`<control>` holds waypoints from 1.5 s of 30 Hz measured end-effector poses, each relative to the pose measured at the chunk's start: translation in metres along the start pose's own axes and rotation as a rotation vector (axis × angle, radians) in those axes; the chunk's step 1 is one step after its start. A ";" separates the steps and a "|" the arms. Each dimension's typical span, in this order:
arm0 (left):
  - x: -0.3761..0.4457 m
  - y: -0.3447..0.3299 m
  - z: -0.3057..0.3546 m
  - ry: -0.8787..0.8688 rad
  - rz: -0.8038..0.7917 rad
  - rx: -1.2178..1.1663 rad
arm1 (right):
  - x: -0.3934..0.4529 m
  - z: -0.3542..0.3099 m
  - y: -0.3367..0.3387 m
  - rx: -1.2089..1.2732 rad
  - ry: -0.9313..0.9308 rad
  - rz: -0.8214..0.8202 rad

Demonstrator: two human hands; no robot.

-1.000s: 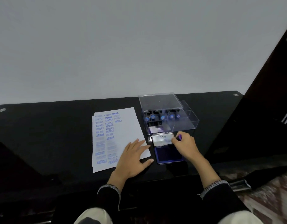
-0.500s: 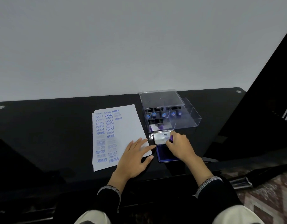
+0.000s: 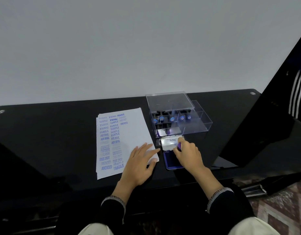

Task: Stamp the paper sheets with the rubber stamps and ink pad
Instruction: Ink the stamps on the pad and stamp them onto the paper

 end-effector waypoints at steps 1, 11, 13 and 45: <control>-0.001 0.002 -0.002 0.025 0.053 -0.014 | -0.001 -0.001 -0.001 -0.023 0.011 0.005; -0.002 0.042 -0.056 0.647 0.465 0.011 | -0.004 0.000 -0.004 -0.030 0.002 0.036; -0.005 0.050 -0.070 0.782 0.453 0.036 | -0.007 -0.002 -0.005 -0.073 0.016 0.049; -0.021 0.050 -0.097 0.803 0.345 0.043 | -0.002 -0.002 -0.005 -0.074 -0.020 0.079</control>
Point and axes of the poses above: each hand's wrist, its own x-axis towards the middle knuckle, its own y-axis out of the back of the hand, z = x × y, the point moved 4 cm from there along x, towards the middle knuckle, and after that the axes turned 1 degree about y, right-handed, at the moved point
